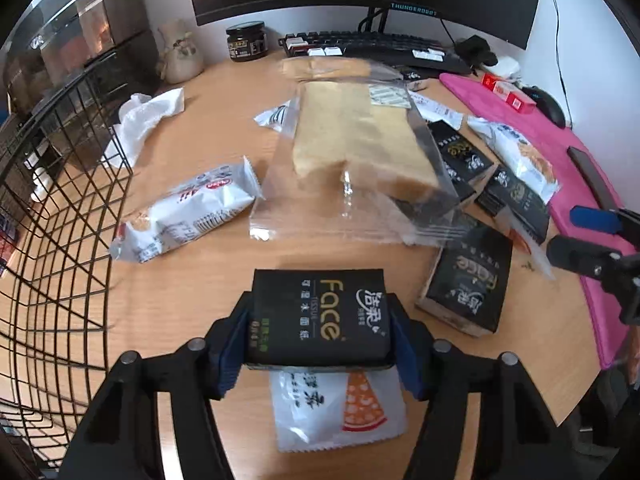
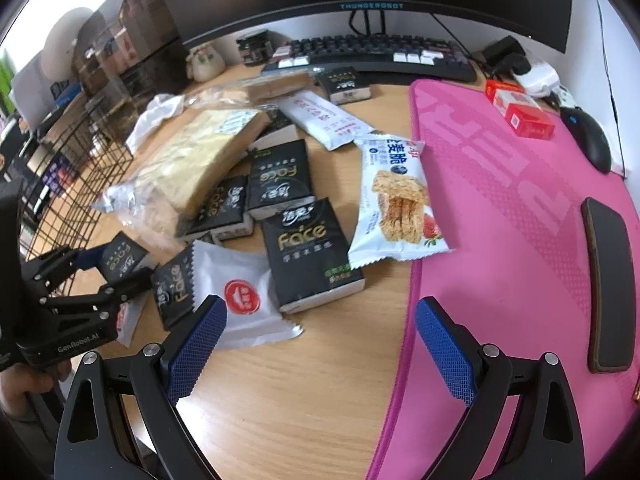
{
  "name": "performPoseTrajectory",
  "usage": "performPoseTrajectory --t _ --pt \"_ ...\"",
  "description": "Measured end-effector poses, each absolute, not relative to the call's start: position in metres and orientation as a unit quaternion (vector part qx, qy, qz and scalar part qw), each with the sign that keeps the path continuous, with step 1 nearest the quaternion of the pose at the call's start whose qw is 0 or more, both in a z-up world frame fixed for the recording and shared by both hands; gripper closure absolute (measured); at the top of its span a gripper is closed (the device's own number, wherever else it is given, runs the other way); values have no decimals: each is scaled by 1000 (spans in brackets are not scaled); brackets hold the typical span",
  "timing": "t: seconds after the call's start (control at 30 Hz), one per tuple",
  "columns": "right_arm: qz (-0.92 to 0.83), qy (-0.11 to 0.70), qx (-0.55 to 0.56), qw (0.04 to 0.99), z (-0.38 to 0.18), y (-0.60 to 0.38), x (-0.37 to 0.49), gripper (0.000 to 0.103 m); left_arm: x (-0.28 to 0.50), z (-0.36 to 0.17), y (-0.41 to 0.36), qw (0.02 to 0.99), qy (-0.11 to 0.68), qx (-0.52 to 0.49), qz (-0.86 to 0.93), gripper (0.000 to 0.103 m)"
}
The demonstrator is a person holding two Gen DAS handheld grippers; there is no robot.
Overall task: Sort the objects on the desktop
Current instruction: 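Reach the left gripper to a black Face tissue pack and grasp it, then carry the tissue pack with the left gripper into the wire basket and release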
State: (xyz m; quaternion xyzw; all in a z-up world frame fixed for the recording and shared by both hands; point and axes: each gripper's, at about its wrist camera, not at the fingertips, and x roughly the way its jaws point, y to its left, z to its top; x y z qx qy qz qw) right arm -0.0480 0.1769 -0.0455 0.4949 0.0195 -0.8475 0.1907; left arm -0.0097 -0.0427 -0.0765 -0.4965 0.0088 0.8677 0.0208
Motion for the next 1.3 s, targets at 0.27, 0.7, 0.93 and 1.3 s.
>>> performPoseTrajectory --t 0.27,0.7,0.93,1.3 --pt "-847 30 497 188 -57 169 -63 7 -11 -65 -51 26 1 -485 874 35" --pt "-851 76 479 199 -62 152 -74 40 -15 -67 -50 35 -2 -491 870 35" --pt "-851 93 479 194 -61 149 -76 56 -15 -69 -52 36 -4 -492 870 35" --pt "-856 71 466 211 -43 154 -62 56 -8 -48 -50 27 1 -473 881 35"
